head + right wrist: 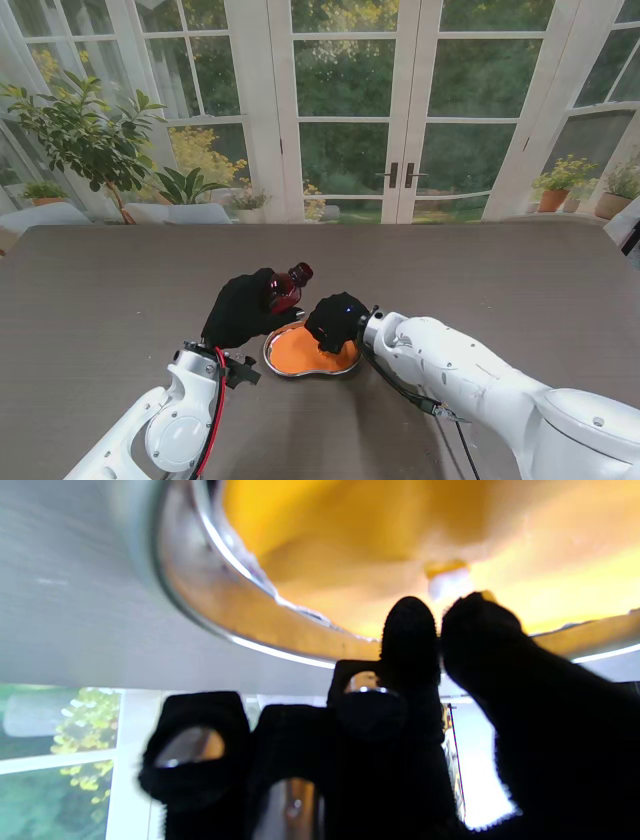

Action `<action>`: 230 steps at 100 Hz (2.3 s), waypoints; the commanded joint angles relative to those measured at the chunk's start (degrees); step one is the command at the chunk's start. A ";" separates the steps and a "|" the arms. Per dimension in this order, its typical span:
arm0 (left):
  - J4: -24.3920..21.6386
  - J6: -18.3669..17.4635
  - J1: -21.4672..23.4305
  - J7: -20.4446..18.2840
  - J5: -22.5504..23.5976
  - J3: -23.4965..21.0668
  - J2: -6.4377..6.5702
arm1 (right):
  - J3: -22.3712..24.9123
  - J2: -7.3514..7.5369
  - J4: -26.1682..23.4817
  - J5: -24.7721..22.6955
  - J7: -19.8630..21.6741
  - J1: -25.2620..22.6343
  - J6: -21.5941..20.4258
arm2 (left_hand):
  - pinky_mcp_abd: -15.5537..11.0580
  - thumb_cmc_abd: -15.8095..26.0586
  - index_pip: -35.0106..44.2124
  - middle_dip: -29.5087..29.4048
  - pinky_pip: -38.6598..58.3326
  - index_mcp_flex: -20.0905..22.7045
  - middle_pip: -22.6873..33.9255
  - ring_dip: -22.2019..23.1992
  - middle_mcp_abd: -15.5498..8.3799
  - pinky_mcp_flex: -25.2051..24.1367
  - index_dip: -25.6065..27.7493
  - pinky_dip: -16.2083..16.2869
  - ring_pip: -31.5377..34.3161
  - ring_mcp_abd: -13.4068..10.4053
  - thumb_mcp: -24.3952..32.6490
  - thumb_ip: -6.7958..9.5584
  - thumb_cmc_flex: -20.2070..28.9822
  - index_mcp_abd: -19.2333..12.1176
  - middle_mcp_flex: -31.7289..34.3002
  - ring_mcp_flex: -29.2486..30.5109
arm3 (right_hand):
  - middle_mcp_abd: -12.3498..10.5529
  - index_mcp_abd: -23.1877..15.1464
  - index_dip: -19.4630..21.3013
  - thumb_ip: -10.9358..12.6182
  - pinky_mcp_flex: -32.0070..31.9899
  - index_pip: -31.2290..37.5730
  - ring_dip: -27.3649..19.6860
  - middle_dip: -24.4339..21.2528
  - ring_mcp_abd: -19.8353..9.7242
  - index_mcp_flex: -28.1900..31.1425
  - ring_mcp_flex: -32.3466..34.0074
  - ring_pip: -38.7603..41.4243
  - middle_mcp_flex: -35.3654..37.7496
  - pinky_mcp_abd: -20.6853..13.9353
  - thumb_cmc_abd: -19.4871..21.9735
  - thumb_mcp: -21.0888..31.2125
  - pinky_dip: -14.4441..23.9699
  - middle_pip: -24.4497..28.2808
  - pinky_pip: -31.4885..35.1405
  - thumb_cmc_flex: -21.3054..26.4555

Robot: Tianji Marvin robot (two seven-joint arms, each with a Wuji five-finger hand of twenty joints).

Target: Collect the cotton balls from the tray into a sample bottle

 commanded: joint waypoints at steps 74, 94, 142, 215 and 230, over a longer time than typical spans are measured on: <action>-0.47 0.19 0.16 -1.44 -0.44 -0.12 -0.09 | -5.24 -5.43 9.93 1.75 -6.08 0.80 -4.11 | -2.05 15.75 10.02 1.51 3.01 8.33 0.52 0.88 -2.02 -0.03 0.77 0.93 4.25 2.57 19.42 0.10 14.05 -11.36 3.17 2.28 | 1.05 -0.30 -8.57 -3.10 2.80 -2.95 1.56 -2.92 -3.18 0.92 0.52 6.23 5.41 2.90 -15.47 1.41 0.32 3.66 4.43 -0.33; -0.48 0.19 0.19 -1.40 -0.48 -0.15 -0.10 | -6.24 -5.82 10.79 1.87 -5.89 0.97 -4.54 | -2.15 15.68 9.98 1.53 3.04 8.31 0.51 0.88 -2.09 -0.03 0.76 0.95 4.24 2.55 19.46 0.08 14.06 -11.33 3.18 2.23 | 1.17 -0.88 -9.97 -2.69 2.76 -1.01 1.55 -2.82 -3.13 0.86 0.52 6.26 5.42 2.93 -13.71 1.12 0.34 3.93 4.42 0.40; -0.50 0.11 0.29 -1.42 -0.38 -0.26 -0.07 | -7.10 -6.19 11.96 2.06 -6.69 1.06 -5.28 | -2.14 15.44 9.92 1.60 3.00 8.40 0.45 0.89 -2.05 -0.09 0.62 0.95 4.21 2.62 19.60 -0.04 13.93 -11.41 3.19 2.18 | 2.34 -1.22 -9.95 -2.30 2.71 2.11 1.74 -2.48 -2.99 4.76 0.51 6.74 5.50 3.28 -14.64 1.77 0.45 5.11 4.47 2.42; -0.48 0.07 0.34 -1.35 -0.21 -0.34 -0.05 | -3.60 -3.59 6.71 1.10 -3.10 0.72 -4.98 | -2.09 15.10 9.54 1.77 2.99 8.51 0.33 0.89 -2.07 -0.10 0.33 0.96 4.20 2.63 19.98 -0.30 13.82 -11.40 3.24 2.18 | 2.09 2.16 -3.64 -0.54 1.73 3.19 1.55 -1.33 -4.71 3.66 0.59 6.82 5.26 0.95 -7.15 2.90 0.80 5.26 5.15 2.47; -0.45 0.10 0.31 -1.40 -0.24 -0.30 -0.05 | -1.76 -2.77 4.75 1.16 -2.02 0.30 -4.86 | -2.09 15.08 9.52 1.80 2.99 8.54 0.30 0.89 -2.07 -0.10 0.32 0.96 4.21 2.55 19.99 -0.32 13.84 -11.39 3.23 2.19 | 1.90 2.18 -3.16 -0.55 1.73 3.01 1.53 -1.11 -4.76 3.62 0.59 6.83 5.25 0.94 -6.99 2.94 0.78 5.16 5.17 2.33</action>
